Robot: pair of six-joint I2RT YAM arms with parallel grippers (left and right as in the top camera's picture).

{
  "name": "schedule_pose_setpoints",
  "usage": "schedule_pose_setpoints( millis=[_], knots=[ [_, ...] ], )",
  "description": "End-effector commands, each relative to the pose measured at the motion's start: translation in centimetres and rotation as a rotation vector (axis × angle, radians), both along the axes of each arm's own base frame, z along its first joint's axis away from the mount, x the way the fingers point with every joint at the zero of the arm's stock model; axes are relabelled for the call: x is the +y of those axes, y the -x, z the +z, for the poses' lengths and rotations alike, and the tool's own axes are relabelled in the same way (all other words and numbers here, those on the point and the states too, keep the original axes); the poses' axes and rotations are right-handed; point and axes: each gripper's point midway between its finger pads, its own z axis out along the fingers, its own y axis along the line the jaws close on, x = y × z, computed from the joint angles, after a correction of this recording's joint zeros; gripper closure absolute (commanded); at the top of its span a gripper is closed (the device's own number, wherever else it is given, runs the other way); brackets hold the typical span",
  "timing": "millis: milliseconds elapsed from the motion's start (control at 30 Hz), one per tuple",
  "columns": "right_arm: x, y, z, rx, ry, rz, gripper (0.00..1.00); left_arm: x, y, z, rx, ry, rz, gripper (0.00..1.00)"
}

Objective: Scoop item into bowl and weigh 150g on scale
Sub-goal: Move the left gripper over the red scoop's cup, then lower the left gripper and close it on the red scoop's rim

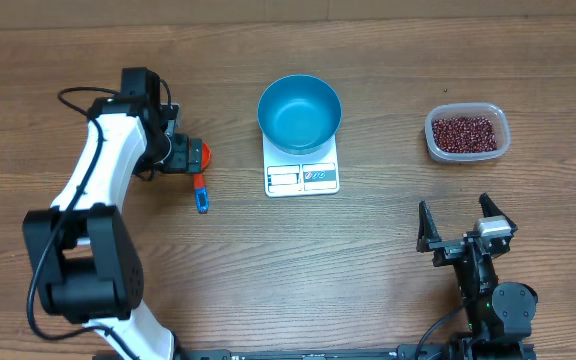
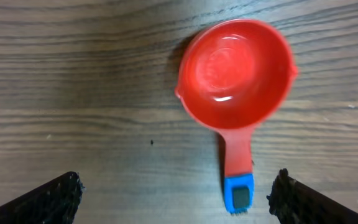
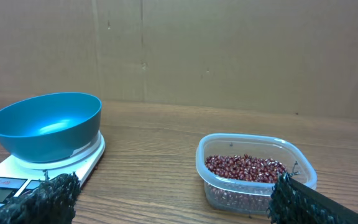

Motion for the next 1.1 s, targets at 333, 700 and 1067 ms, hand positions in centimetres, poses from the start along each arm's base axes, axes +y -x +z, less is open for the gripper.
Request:
schedule_pose_setpoints(
  millis=[333,700,1067],
  knots=[
    [0.1,0.0,-0.2,-0.004,0.004,0.005,0.00,0.6,-2.5,-1.9,-0.038,-0.013,0.018,0.00],
    [0.1,0.0,-0.2,-0.004,0.004,0.005,0.00,0.7,-4.5,-1.5,-0.123,-0.018,0.019,0.00],
    [0.1,0.0,-0.2,-0.004,0.004,0.005,0.00,1.0,-4.4,-1.9,-0.122,-0.035,0.021,0.00]
  ],
)
